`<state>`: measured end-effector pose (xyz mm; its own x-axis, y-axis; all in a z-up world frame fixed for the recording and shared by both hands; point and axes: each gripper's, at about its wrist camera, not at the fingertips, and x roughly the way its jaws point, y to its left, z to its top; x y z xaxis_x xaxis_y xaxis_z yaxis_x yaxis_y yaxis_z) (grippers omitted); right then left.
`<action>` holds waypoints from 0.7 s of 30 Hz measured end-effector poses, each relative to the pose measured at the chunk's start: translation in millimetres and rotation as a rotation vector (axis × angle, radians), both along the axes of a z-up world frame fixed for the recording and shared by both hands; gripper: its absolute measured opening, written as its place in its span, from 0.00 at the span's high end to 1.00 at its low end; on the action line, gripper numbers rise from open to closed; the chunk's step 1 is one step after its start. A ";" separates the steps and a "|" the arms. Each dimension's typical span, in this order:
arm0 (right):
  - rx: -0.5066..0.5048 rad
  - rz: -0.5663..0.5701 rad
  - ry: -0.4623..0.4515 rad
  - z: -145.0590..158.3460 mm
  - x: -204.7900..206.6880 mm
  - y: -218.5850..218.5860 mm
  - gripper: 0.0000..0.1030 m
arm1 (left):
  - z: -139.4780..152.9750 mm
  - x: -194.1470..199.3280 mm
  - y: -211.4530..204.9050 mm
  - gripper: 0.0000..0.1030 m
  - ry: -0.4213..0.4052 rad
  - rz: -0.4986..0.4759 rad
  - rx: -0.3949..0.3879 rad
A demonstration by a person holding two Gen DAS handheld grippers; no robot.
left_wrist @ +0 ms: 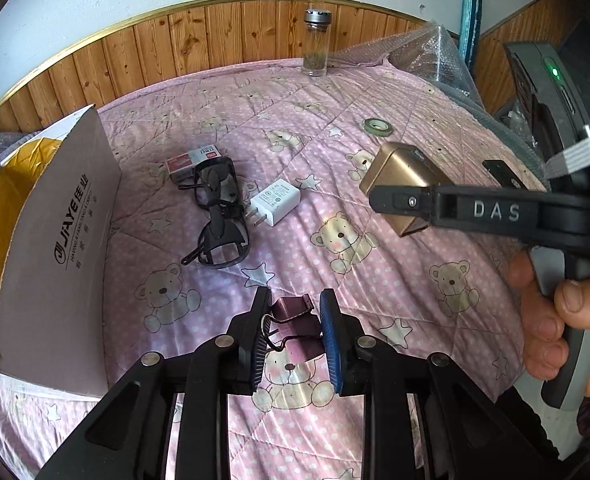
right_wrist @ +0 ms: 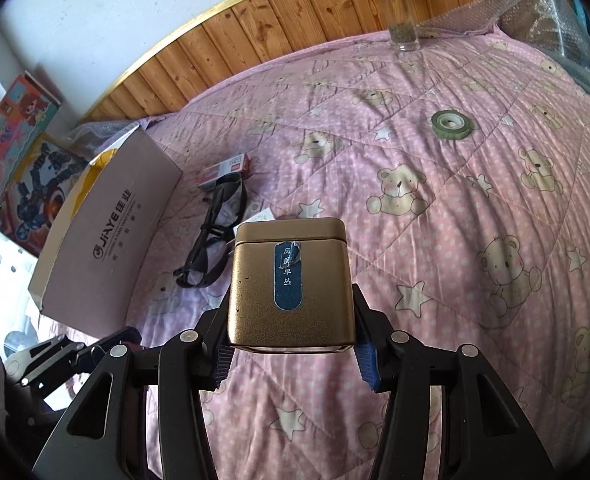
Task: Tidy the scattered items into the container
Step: 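Carry the clip with the left tool while the right tool carries the tin over the box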
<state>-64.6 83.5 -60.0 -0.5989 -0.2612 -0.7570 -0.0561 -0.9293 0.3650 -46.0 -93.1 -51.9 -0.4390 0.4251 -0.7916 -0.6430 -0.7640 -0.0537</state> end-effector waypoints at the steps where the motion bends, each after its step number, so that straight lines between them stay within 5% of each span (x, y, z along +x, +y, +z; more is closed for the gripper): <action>1: 0.005 0.006 0.000 1.2 3.0 -4.5 0.49 | 3.5 1.3 -2.8 0.75 0.001 0.002 0.009; 21: 0.146 0.175 0.056 42.7 49.5 -116.3 0.49 | 49.2 11.0 -86.4 0.75 0.016 0.121 0.256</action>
